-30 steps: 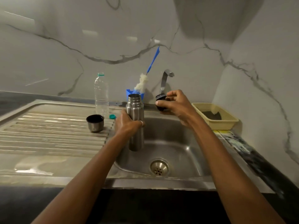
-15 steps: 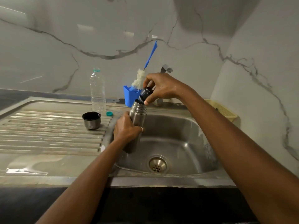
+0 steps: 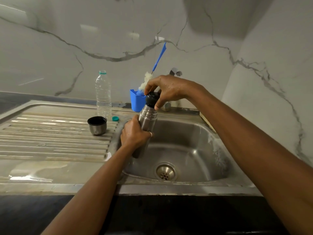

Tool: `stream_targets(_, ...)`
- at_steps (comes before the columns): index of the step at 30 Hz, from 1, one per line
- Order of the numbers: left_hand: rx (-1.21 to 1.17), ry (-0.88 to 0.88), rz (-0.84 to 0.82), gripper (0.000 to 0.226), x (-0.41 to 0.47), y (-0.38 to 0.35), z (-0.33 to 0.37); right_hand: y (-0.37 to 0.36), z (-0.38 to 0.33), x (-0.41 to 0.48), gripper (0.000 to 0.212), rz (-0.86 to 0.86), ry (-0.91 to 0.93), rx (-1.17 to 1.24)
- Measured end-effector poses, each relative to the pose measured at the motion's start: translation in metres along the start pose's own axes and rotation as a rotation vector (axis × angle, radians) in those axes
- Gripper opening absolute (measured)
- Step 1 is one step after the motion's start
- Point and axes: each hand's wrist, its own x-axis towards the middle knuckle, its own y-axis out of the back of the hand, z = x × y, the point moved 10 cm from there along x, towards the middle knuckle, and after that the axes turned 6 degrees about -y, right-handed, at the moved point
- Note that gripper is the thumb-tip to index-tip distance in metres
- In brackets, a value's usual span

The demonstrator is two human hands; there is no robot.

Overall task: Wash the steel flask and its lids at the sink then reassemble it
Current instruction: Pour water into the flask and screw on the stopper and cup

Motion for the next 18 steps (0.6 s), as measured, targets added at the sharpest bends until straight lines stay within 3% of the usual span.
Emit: stream_targets(18, -0.029, -0.013, 0.012, 0.063, 0.000, -0.001, -0.003, -0.007, 0.008, 0.010, 0.051, -0.118, -0.017, 0.129)
